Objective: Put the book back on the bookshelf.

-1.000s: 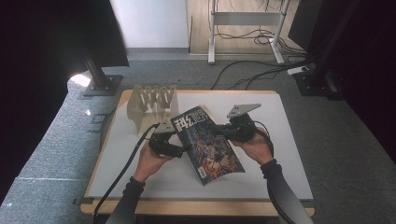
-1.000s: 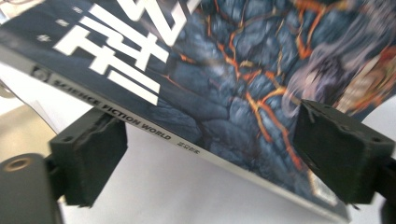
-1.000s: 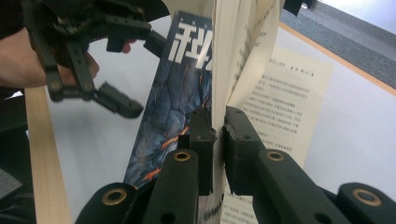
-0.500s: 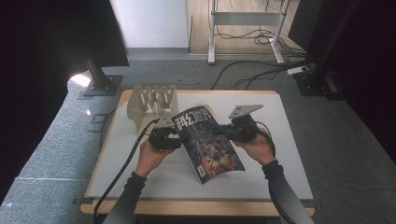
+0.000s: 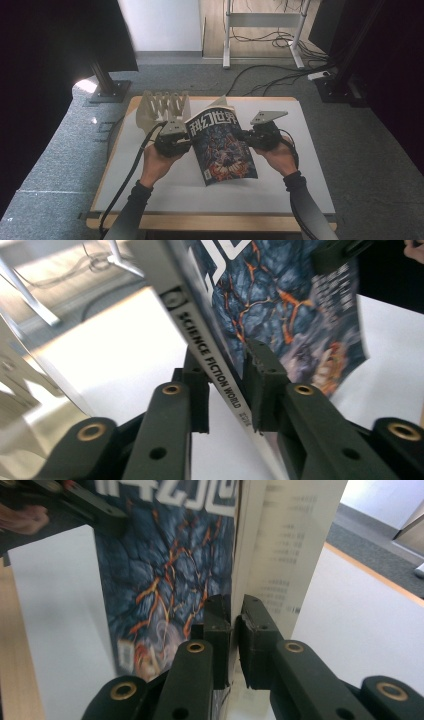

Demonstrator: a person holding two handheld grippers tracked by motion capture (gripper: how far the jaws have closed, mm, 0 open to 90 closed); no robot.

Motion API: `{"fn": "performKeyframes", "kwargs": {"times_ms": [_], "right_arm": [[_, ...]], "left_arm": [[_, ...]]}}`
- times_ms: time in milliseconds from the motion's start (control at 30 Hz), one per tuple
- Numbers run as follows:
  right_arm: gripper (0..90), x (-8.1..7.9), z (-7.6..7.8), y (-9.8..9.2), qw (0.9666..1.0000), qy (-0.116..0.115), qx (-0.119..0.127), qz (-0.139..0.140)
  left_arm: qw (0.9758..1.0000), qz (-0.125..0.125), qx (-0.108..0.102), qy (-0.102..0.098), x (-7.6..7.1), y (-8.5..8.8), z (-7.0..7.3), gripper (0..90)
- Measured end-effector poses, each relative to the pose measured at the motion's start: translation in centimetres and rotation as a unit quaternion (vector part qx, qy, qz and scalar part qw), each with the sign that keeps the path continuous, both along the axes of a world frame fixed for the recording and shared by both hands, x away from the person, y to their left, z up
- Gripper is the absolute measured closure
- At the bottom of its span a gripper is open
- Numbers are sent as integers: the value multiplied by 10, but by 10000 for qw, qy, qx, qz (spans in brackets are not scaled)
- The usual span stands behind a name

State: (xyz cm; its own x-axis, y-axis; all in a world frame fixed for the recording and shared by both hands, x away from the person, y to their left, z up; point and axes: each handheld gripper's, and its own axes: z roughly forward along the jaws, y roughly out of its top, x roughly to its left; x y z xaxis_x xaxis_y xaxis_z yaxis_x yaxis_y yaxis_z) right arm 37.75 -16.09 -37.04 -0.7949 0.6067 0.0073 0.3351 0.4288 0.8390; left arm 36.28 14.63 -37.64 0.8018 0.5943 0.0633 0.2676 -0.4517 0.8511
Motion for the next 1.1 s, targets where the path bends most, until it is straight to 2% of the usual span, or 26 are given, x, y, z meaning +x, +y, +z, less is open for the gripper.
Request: {"fn": "performKeyframes", "kwargs": {"times_ms": [67,133,233,333,367,400,467,533,567,800,933,1067,1100], "right_arm": [[816,0,0,0,10000,-47,20,-54],[816,-1,0,0,9999,-108,6,-107],[817,0,-2,-1,9997,-173,43,-173],[816,3,-10,0,9996,-119,-122,-243],[814,4,-14,0,9995,-88,-189,-253],[814,4,-18,-4,9995,-70,-82,-290],[814,4,-18,-5,9996,-63,-55,-285],[812,3,-18,-6,9997,-66,-50,-224],[810,2,-18,-6,9998,-65,-60,-196],[803,1,-19,-7,9999,-62,-25,-157],[799,1,-19,-8,9999,-62,-9,-131],[787,0,-21,-10,9999,-54,52,-127],[780,0,-21,-10,9999,-59,51,-146]], "left_arm": [[9997,0,121,-231,-5,-2,6,766],[9991,-46,125,-415,-9,-1,11,791],[9985,-134,115,-513,-14,-1,14,820],[9985,-204,303,-401,-14,-5,7,814],[9984,-242,254,-435,-14,-5,5,808],[9986,-273,202,-396,-13,-6,5,804],[9986,-302,242,-357,-12,-6,5,796],[9986,-391,250,-236,-9,-8,4,751],[9987,-399,246,-205,-8,-9,3,684],[9994,-324,118,-37,10,-21,3,625],[9997,-234,100,20,15,-22,2,663],[9997,-229,28,59,17,-21,2,804],[9998,-201,79,-13,16,-21,2,813]]}}
